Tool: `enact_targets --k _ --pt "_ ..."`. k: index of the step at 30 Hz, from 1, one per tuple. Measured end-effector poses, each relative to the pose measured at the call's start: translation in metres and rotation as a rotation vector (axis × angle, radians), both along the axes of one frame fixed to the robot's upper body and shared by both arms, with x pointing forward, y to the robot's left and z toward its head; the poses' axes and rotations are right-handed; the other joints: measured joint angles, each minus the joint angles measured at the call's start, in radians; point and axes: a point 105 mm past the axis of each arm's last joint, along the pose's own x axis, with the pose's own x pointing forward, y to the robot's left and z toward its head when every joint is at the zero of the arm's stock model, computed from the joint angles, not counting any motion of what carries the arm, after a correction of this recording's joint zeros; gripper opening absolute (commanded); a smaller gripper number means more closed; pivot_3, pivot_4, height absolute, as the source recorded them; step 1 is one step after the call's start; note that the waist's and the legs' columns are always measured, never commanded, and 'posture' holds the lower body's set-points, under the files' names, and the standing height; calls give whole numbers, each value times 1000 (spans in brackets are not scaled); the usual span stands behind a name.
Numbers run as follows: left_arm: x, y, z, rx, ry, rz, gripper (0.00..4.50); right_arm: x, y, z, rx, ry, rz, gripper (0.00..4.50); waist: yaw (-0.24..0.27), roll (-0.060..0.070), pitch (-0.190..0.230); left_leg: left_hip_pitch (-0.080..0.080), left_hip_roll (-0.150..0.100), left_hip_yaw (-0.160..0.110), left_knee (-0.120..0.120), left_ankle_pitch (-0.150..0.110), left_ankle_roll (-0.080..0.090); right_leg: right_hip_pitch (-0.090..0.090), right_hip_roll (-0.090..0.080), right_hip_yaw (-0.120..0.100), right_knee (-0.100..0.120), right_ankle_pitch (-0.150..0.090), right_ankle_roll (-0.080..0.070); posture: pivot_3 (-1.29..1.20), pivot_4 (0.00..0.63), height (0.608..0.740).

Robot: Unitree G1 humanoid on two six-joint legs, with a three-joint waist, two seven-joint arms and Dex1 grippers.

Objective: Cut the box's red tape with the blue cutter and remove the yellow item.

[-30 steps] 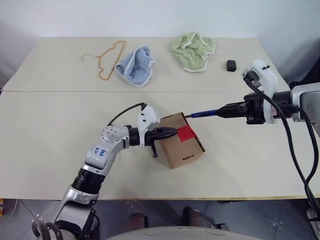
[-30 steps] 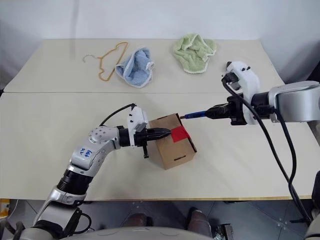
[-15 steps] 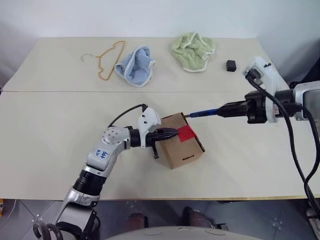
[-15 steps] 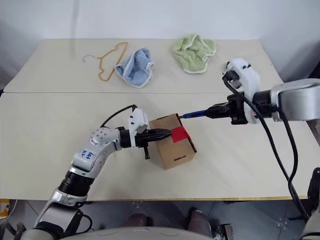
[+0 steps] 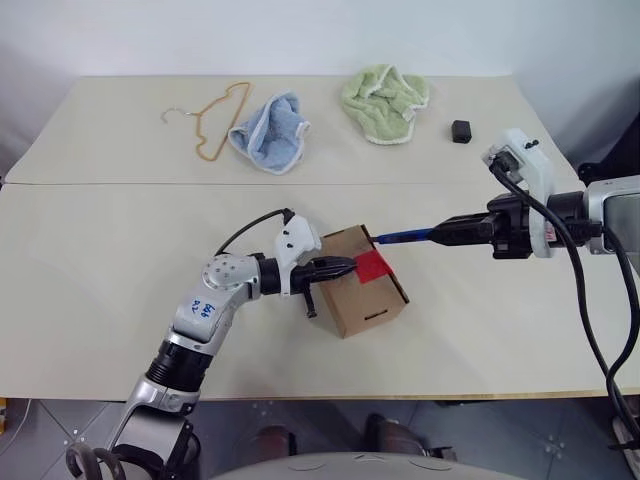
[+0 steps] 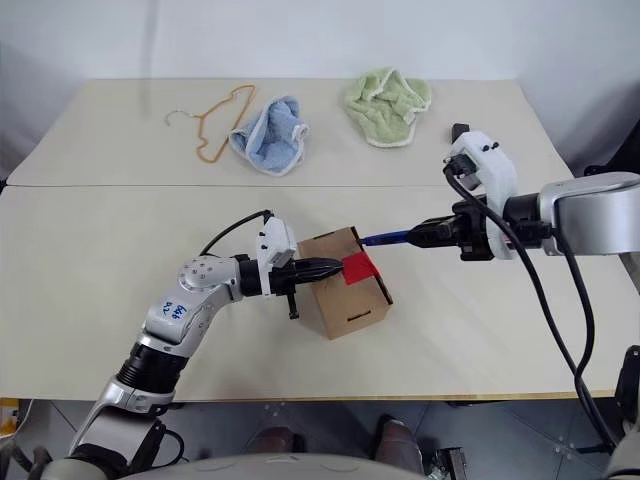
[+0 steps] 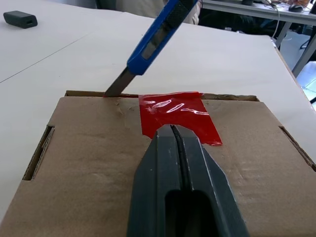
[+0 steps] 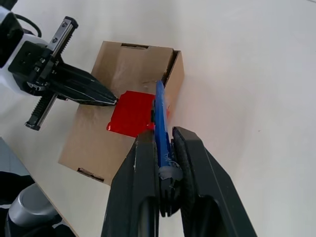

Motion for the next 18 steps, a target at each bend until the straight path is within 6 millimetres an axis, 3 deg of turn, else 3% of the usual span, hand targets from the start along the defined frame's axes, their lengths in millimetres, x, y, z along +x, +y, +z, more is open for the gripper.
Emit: enact_targets --k 6,18 --pt "0 -1 -1 4 -3 4 0 1 5 -8 -23 47 -5 151 -2 0 0 1 0 0 1 0 0 0 0 1 1 0 0 0 150 740" --pt "0 -6 -3 9 -10 20 0 5 12 -3 -41 127 -24 151 -1 0 -1 1 0 1 2 0 0 0 0 1 1 0 0 0 150 740"
